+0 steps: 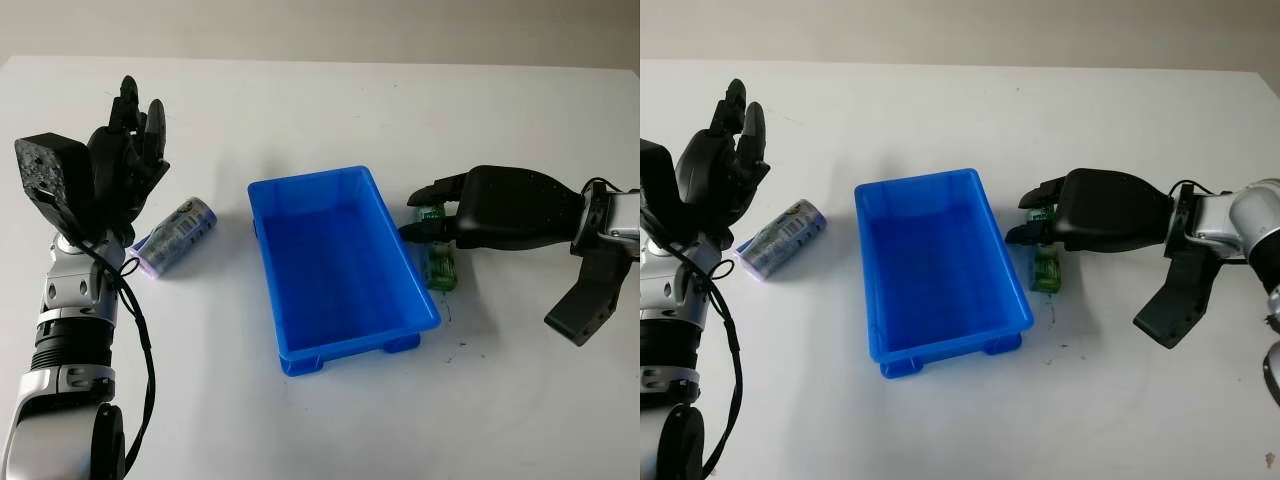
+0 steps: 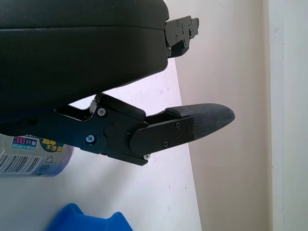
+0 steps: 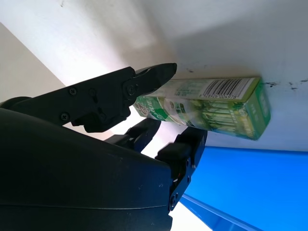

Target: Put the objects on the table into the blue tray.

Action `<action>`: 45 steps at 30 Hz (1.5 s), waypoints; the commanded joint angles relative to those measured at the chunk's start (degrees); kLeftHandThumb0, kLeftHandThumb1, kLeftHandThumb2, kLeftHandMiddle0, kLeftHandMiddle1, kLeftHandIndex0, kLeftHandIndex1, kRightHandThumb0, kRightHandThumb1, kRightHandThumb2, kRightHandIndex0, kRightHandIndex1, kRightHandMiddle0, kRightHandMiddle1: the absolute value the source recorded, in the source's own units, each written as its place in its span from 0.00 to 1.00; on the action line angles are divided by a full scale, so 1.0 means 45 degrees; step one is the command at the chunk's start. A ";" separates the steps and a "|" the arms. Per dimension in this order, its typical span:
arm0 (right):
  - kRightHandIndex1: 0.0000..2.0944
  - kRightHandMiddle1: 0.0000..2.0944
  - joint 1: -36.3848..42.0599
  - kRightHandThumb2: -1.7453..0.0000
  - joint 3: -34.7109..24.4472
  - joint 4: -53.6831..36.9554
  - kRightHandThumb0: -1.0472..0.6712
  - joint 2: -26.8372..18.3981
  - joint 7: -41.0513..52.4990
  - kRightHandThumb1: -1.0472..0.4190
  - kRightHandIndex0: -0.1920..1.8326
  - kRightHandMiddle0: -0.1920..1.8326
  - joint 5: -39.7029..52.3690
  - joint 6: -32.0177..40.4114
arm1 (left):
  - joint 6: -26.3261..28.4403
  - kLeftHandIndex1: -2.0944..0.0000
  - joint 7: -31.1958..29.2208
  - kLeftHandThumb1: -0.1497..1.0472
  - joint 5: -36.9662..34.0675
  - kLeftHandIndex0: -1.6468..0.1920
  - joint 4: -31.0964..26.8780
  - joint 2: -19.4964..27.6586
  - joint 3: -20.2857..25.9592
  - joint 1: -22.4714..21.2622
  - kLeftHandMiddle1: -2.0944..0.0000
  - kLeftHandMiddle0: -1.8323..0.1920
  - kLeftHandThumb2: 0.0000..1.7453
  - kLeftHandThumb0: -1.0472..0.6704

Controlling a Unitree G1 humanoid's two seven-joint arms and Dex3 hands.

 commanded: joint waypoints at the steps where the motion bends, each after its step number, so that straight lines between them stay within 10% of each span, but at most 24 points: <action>1: 0.34 0.43 -0.0165 0.97 0.0263 0.0167 0.46 0.0097 -0.0131 0.08 0.29 0.23 -0.0090 -0.0103 | 0.0025 1.00 -0.0013 1.00 0.0071 1.00 -0.0257 0.0248 0.0032 0.0010 1.00 1.00 0.36 0.18; 18: 0.98 0.85 -0.0068 0.96 0.0711 0.0589 0.34 0.0557 -0.0369 0.02 0.33 0.27 0.0211 -0.0421 | 0.0273 1.00 0.0187 1.00 0.0152 1.00 -0.0577 0.0288 0.0009 0.0130 1.00 1.00 0.37 0.18; 27: 1.00 1.00 0.0119 0.85 0.0112 0.1039 0.30 0.0867 0.1183 0.00 0.55 0.43 0.1802 -0.0833 | 0.0297 1.00 0.0129 1.00 0.0090 1.00 -0.0618 0.0297 0.0049 0.0167 1.00 1.00 0.37 0.18; 45: 0.93 0.96 -0.1027 0.90 -0.2082 0.1812 0.33 0.1485 0.4131 0.00 0.38 0.33 0.4438 0.1380 | 0.0464 1.00 0.0210 1.00 0.0133 1.00 -0.0679 0.0357 0.0068 0.0156 1.00 1.00 0.36 0.18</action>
